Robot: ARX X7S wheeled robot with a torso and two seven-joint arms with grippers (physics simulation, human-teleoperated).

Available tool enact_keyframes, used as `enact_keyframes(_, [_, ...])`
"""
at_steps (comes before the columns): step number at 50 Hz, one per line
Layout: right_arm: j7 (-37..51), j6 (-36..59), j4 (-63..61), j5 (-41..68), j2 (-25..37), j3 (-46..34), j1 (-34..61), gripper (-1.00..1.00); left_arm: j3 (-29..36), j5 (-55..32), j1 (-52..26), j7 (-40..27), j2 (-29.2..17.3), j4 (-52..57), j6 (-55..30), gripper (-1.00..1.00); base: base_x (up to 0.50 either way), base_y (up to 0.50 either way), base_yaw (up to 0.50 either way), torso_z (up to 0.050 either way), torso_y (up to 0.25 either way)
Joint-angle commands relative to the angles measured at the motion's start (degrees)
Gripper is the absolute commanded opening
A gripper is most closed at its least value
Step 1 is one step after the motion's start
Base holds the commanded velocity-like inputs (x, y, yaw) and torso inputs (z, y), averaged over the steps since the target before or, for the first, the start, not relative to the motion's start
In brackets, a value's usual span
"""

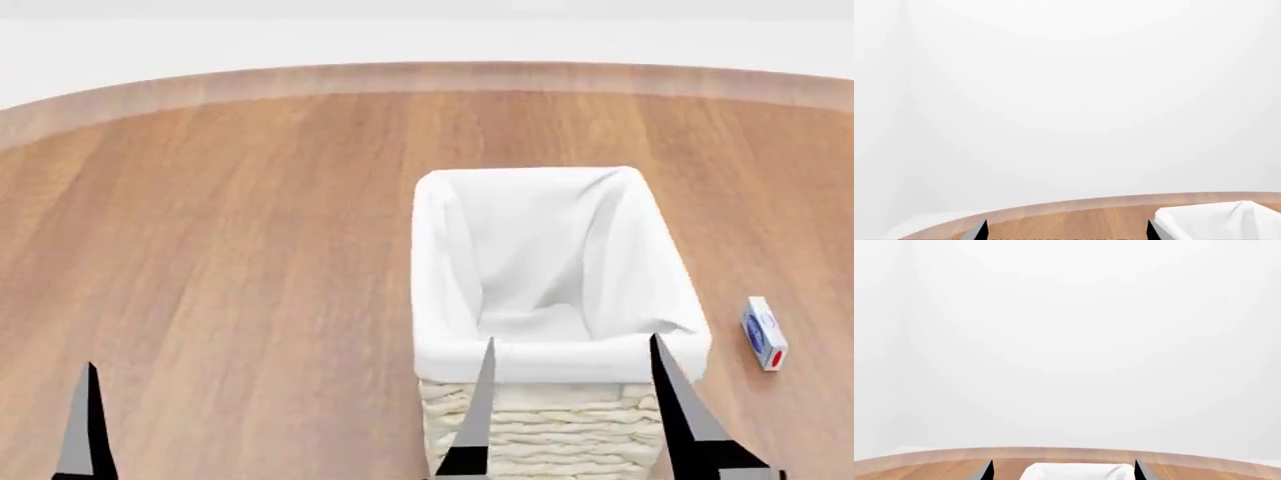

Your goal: Pick up the alphabet soup and put it in the basket.

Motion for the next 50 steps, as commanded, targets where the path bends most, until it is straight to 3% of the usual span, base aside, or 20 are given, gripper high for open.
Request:
enact_keyframes(1, [-0.5, 5.3, -4.1, 1.3, 2.5, 0.7, 2.7, 1.00, 0.7, 0.3, -0.5, -0.7, -0.4, -0.9, 0.1, 1.00, 0.00, 0.00, 0.00, 0.000, 0.000])
enact_keyframes(3, [-0.9, 10.1, -7.1, 3.7, 3.5, 2.6, 4.6, 1.00, 0.8, 0.6, -0.5, -0.8, -0.5, -1.3, 0.2, 1.00, 0.00, 0.00, 0.00, 0.000, 0.000])
enact_keyframes(9, [-3.3, 10.0, -9.2, 7.7, 7.7, 9.6, 0.8, 1.00, 0.9, 1.1, -0.9, -1.5, -0.7, -2.3, 0.4, 1.00, 0.00, 0.00, 0.00, 0.000, 0.000])
enact_keyframes(14, [-5.5, 7.9, -8.8, 13.7, 9.5, 19.0, -4.5, 1.00, 1.0, 1.1, -0.8, -1.8, -0.9, -2.3, 0.7, 1.00, 0.00, 0.00, 0.00, 0.000, 0.000])
enact_keyframes(24, [-11.2, 0.9, -9.3, 15.2, 12.9, 32.0, -19.3, 1.00, 0.7, 1.0, -0.9, -2.5, -1.4, -3.5, 1.5, 1.00, 0.00, 0.00, 0.00, 0.000, 0.000])
enact_keyframes(38, [-24.2, -22.6, 3.4, 16.4, 2.3, 43.3, -38.6, 1.00, 1.2, 1.3, -1.5, -3.4, -1.7, -5.8, 2.7, 1.00, 0.00, 0.00, 0.00, 0.000, 0.000])
enact_keyframes(50, [-33.4, -35.8, 14.1, 14.2, -8.4, 45.8, -42.9, 1.00, 0.8, 0.9, -1.7, -4.2, -2.1, -5.5, 2.4, 1.00, 0.00, 0.00, 0.00, 0.000, 0.000])
